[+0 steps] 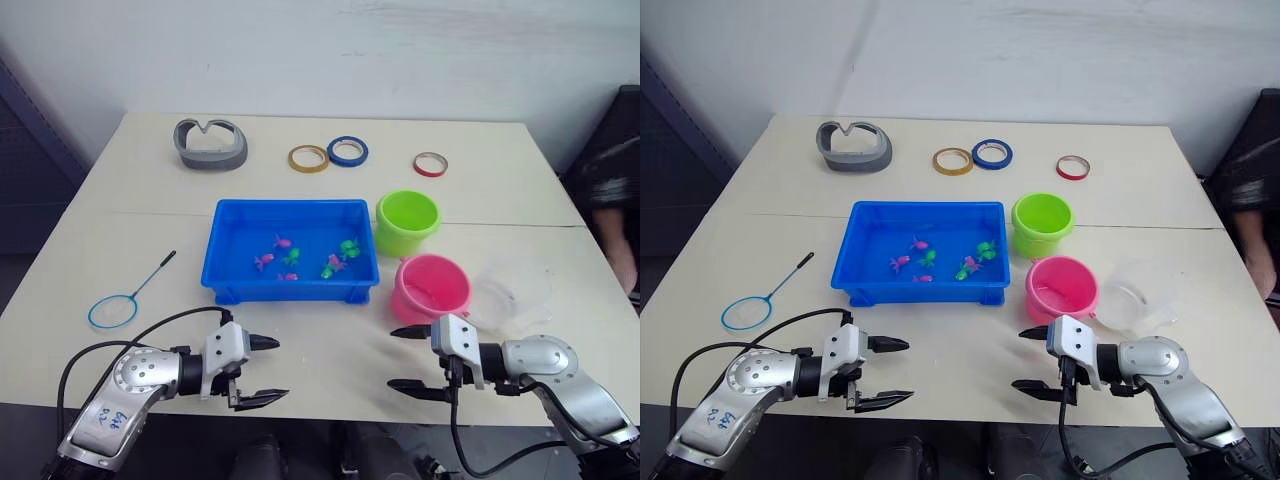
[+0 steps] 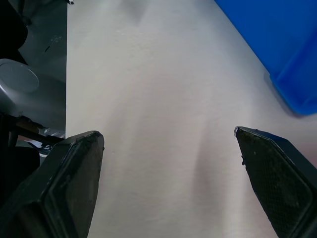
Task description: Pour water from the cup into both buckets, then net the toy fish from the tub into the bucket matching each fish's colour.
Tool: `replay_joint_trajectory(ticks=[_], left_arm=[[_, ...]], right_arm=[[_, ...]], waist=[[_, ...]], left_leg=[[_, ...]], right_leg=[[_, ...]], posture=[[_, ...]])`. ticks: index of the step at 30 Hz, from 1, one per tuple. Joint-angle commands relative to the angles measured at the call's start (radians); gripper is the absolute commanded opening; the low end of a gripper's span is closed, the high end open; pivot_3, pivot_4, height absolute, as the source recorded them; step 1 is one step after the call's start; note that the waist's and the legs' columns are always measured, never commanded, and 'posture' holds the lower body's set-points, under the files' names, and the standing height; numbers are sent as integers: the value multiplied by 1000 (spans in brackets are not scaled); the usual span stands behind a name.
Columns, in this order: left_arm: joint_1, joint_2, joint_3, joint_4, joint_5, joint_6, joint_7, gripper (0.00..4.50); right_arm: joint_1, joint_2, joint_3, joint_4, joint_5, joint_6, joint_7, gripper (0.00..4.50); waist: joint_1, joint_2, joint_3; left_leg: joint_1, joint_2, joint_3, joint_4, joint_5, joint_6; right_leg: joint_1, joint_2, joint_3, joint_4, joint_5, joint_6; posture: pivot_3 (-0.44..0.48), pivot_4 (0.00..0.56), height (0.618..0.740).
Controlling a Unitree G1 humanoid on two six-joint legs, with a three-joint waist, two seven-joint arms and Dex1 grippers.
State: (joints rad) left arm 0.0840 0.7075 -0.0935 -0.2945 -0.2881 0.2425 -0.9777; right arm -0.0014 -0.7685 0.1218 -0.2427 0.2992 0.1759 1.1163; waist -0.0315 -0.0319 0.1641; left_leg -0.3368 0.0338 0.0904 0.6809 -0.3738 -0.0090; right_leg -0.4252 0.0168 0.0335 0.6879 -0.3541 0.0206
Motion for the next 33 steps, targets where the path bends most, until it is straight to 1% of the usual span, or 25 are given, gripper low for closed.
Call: replay_joint_trajectory(ticks=[1,6,8,10,12,13,15,18,20,23,26,29,31,33], left_arm=[[-6,3,14,-14,-22,-1,-12,4464],[-18,-7,3,-66,-44,56,-3,4464],[-36,-12,5,-107,-74,97,1,4464],[-71,-15,15,-164,-135,168,4,4464],[-118,-19,30,-208,-213,248,8,4464],[-157,-24,38,-218,-249,285,15,4464],[-209,-29,47,-226,-292,336,25,4464],[-326,-43,61,-221,-389,416,17,4464],[-393,-57,65,-205,-431,455,21,4464],[-491,-89,67,-161,-469,492,35,4464],[-541,-102,43,-137,-442,482,33,4464],[-561,-108,25,-134,-429,474,29,4464],[-574,-115,13,-134,-418,465,34,4464],[-583,-121,0,-132,-401,454,38,4464]], right_arm=[[14,13,-13,-14,2,-24,-14,4500],[57,45,-69,-38,-4,-57,-94,4500],[87,38,-94,-72,20,-37,-103,4500],[143,23,-148,-139,76,24,-117,4500],[202,22,-228,-204,147,100,-152,4500],[238,38,-294,-236,188,139,-196,4500],[282,58,-381,-280,240,196,-257,4500],[415,135,-585,-355,332,291,-400,4500],[489,182,-676,-391,363,325,-462,4500],[559,253,-769,-421,380,360,-566,4500],[541,303,-811,-416,404,412,-690,4500],[510,328,-827,-399,415,442,-761,4500],[460,346,-816,-371,406,457,-823,4500],[408,353,-774,-354,372,459,-863,4500]], waist=[[0,0,0],[0,0,0],[1,0,0],[4,0,0],[5,0,0],[5,0,0],[5,0,0],[4,0,-1],[4,2,-1],[3,2,-1],[-9,2,-2],[-18,3,-2],[-18,3,-2],[-18,4,-2]], left_leg=[[0,0,0,0,0,0],[0,0,0,0,0,0],[0,0,0,0,0,0],[0,0,0,0,0,-1],[0,0,0,0,1,-1],[-1,0,0,0,1,-2],[-1,0,0,0,1,-2],[1,0,0,0,1,-2],[1,0,-1,-1,2,-4],[0,0,0,-1,2,-4],[1,-1,1,-1,2,-5],[1,-1,1,-1,3,-6],[2,-1,1,-1,3,-6],[2,-1,1,-1,4,-6]], right_leg=[[0,0,0,0,0,0],[0,0,0,0,0,0],[0,0,0,0,0,0],[0,0,0,0,0,0],[0,0,0,0,0,0],[0,0,0,0,0,0],[1,0,0,0,0,0],[2,0,0,1,0,0],[2,0,-1,0,0,0],[2,0,0,0,0,0],[2,0,2,1,0,0],[3,0,2,2,0,0],[3,1,2,2,0,0],[2,1,2,1,0,0]], posture=[[0,150,740],[0,150,740],[0,150,740],[0,150,740],[0,150,740],[0,150,740],[0,150,740],[0,150,740],[0,150,740],[0,150,740],[0,150,740],[0,150,740],[0,150,740],[0,150,740]])
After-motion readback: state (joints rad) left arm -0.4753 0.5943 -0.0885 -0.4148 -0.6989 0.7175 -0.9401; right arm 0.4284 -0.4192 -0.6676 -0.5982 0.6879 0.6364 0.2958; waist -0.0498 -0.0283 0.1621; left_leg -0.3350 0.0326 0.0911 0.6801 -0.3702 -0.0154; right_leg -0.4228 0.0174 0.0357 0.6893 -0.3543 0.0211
